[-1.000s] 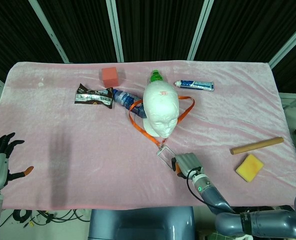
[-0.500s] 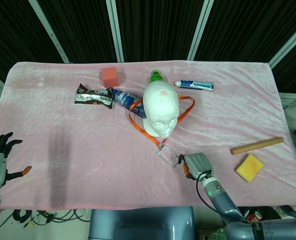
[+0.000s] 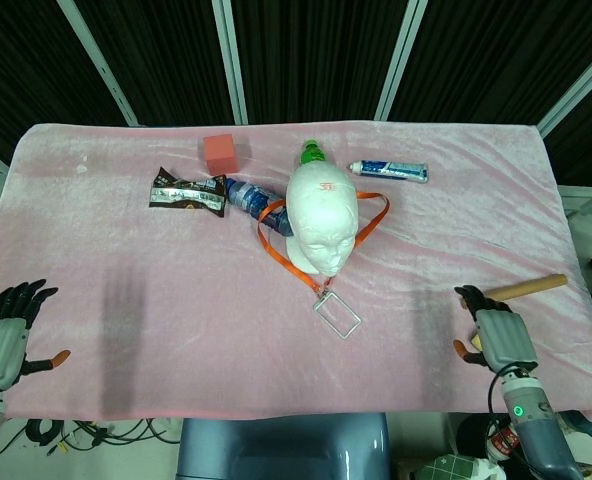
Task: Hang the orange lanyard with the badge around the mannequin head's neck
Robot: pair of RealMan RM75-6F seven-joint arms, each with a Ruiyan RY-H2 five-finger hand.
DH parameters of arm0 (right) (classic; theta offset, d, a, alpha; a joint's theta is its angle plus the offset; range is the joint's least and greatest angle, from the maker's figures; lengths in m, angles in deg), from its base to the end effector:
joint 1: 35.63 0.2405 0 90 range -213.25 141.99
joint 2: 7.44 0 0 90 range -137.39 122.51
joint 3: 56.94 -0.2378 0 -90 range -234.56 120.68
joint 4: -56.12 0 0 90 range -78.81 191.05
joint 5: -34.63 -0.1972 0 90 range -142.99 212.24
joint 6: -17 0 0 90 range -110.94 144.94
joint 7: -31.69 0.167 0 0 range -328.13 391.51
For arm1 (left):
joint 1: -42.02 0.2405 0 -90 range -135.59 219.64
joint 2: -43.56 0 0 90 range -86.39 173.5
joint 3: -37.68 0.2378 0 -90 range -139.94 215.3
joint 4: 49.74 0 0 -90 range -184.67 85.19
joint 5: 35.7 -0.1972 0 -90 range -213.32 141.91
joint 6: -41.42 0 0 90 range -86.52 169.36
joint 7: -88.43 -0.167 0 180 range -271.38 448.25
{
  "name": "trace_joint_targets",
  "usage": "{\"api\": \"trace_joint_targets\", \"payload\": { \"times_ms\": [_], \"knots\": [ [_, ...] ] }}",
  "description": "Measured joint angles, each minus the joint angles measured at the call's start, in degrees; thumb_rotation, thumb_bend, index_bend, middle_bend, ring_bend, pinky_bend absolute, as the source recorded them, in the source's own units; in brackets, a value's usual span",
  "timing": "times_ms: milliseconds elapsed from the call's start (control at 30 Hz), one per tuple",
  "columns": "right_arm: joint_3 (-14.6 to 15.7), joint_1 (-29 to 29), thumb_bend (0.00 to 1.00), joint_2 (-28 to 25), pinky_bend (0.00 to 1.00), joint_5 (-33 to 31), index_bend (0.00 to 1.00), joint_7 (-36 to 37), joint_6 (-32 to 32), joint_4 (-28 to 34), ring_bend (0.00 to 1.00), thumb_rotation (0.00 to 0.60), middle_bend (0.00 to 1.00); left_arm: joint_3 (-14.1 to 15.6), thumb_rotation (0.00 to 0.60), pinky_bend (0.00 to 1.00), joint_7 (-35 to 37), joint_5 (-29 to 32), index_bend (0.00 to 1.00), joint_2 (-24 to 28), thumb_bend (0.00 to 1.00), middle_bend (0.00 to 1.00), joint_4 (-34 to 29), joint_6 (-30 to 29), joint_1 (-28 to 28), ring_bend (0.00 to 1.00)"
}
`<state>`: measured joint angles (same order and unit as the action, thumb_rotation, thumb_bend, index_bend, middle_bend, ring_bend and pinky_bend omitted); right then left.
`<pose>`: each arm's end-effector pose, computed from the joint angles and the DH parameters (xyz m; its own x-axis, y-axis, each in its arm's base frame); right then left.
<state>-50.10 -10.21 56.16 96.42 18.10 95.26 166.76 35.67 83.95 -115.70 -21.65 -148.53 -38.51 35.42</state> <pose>-0.2400 -0.2404 0.1102 0.3412 -0.2742 0.8991 -0.9316 0.0285 0.3623 -0.2818 0.2036 0.1357 0.3331 0.1133 0.9361 0.9391 0.0494 -0.3402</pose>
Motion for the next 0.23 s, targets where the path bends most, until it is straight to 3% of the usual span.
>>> {"api": "trace_joint_targets", "payload": {
  "times_ms": [133,233],
  "knots": [
    [1.53,-5.53,0.21,1.39,0.21,11.49,0.14,6.86,6.24,-9.57,0.19,0.6,0.06,0.49,0.6,0.0,0.89,-1.27,0.15,0.04,0.07,0.06,-0.12,-0.8,0.49,0.0],
    [1.71,-8.67,0.21,3.64,0.21,15.85,0.14,11.21,9.98,-17.56,0.18,0.6,0.05,1.33,0.6,0.0,1.14,-2.1,0.15,0.32,0.06,0.06,-0.42,-0.85,0.85,0.0]
  ]
}}
